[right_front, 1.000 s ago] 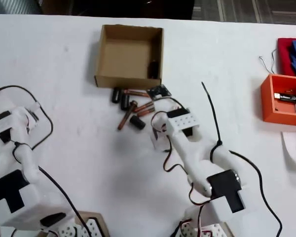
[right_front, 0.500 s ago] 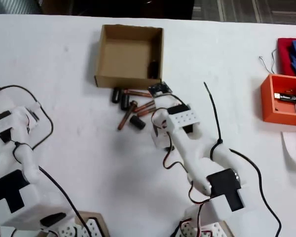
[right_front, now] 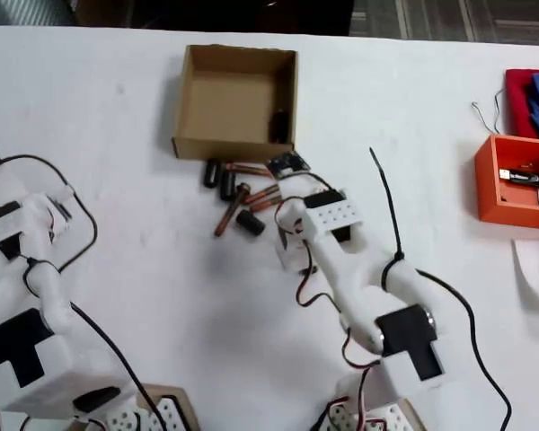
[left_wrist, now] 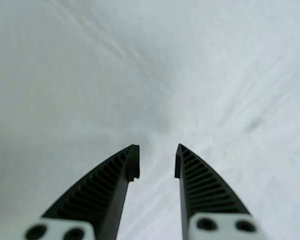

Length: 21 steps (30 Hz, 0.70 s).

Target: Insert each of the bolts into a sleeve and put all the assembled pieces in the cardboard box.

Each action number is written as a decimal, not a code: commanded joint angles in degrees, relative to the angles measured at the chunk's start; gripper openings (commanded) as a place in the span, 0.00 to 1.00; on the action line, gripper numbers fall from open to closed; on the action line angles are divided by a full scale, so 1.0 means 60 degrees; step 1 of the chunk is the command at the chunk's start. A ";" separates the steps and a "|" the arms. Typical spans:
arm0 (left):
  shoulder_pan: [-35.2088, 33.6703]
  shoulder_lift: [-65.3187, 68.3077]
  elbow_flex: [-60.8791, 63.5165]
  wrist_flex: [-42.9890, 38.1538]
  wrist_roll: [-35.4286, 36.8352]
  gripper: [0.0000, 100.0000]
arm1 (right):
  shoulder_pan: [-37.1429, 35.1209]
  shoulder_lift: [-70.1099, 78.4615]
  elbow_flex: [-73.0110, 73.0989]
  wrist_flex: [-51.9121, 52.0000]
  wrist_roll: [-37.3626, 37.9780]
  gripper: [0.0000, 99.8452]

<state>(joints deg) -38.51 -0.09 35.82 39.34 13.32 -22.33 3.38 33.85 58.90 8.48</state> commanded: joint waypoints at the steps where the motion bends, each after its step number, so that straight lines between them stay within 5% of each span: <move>1: 0.0088 -0.0029 -0.0344 0.0000 0.0015 0.14 | 0.0242 0.0476 -0.0322 -0.0242 0.0103 0.13; 8: 0.0088 -0.0029 -0.0344 0.0000 0.0015 0.14 | 0.0388 0.0872 -0.0733 -0.0022 0.0059 0.13; 11: 0.0088 -0.0029 -0.0344 0.0000 0.0015 0.14 | 0.0432 0.0872 -0.0718 -0.0007 0.0117 0.02; 21: 0.0117 -0.0015 -0.0315 0.0029 -0.0029 0.14 | 0.0462 -0.1004 -0.0527 0.0007 0.0117 0.02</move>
<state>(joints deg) -38.51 -0.09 35.82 39.34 13.32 -19.87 5.05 31.03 58.64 8.84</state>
